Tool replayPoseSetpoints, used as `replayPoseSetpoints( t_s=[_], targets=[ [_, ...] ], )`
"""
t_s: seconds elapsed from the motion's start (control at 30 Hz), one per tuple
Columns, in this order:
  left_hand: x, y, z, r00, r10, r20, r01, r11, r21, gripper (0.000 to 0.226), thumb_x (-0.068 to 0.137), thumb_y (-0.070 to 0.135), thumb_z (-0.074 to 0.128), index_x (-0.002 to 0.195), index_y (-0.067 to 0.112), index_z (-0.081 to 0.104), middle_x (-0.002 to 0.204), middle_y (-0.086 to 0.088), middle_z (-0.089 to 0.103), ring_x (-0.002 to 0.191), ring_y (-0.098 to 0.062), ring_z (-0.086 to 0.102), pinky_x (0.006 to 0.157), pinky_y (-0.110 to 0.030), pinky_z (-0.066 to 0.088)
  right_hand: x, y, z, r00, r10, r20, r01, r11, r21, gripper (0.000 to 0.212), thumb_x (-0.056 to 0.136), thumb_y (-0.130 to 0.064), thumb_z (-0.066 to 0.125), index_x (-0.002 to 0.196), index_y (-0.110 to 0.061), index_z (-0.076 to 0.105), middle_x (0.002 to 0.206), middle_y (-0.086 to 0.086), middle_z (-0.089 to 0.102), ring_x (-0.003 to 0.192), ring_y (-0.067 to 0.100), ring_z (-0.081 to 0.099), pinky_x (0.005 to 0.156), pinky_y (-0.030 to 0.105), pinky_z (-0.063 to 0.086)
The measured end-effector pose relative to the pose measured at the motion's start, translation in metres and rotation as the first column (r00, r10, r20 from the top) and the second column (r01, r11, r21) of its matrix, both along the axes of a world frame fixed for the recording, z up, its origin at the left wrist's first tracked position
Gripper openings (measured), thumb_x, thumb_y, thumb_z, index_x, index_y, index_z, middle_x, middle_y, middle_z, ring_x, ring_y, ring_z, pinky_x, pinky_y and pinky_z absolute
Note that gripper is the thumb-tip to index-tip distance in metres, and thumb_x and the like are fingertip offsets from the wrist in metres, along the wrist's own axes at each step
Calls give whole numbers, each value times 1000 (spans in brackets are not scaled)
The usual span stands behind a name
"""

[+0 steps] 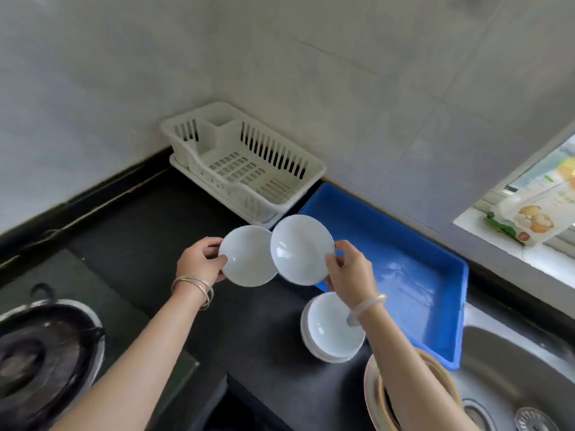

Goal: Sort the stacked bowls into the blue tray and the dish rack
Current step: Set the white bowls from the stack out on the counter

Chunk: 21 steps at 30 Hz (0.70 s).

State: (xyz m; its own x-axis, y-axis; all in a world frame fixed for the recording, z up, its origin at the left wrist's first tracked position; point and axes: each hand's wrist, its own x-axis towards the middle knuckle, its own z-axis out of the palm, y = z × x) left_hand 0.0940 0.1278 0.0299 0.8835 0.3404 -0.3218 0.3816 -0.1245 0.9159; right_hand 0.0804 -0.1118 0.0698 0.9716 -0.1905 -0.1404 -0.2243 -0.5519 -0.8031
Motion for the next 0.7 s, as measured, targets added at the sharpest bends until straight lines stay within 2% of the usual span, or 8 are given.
replayPoseSetpoints(
  t_s=[0.23, 0.37, 0.43, 0.53, 0.7],
  targets=[
    [15, 102, -33, 960, 274, -64, -277, 960, -43, 32, 81, -3, 58, 104, 18, 62, 89, 4, 60, 79, -16, 59, 49, -21, 50, 76, 104, -46, 979, 172, -106, -172, 985, 12, 15, 93, -14, 42, 103, -15, 53, 61, 1, 57, 30, 1, 48, 34, 8, 35],
    [31, 146, -55, 905, 411, -110, -418, 907, -43, 33, 81, -4, 59, 108, 15, 62, 97, -1, 58, 87, -22, 56, 53, -24, 51, 116, 157, -79, 963, 193, -188, -190, 981, 32, 22, 93, -17, 44, 114, -16, 52, 70, -1, 59, 39, 4, 52, 34, 11, 37],
    [38, 158, -63, 879, 460, -127, -469, 882, -50, 32, 81, -4, 59, 106, 16, 62, 99, -2, 59, 87, -24, 56, 57, -26, 52, 130, 174, -91, 958, 186, -220, -177, 982, 58, 23, 94, -17, 44, 116, -15, 50, 74, -1, 59, 44, 9, 54, 40, 18, 41],
    [50, 175, -75, 834, 530, -151, -543, 838, -59, 31, 81, -4, 59, 105, 16, 62, 106, -6, 61, 92, -26, 58, 65, -32, 55, 149, 200, -107, 947, 178, -268, -167, 984, 64, 20, 94, -16, 42, 113, -15, 48, 70, 1, 58, 46, 13, 54, 47, 28, 45],
    [65, 192, -89, 780, 592, -202, -612, 790, -47, 32, 82, -3, 59, 108, 15, 61, 118, -11, 62, 107, -33, 59, 77, -46, 57, 171, 229, -125, 925, 159, -344, -157, 987, 34, 24, 93, -14, 39, 116, -16, 47, 76, 7, 60, 50, 15, 55, 45, 25, 43]
  ],
)
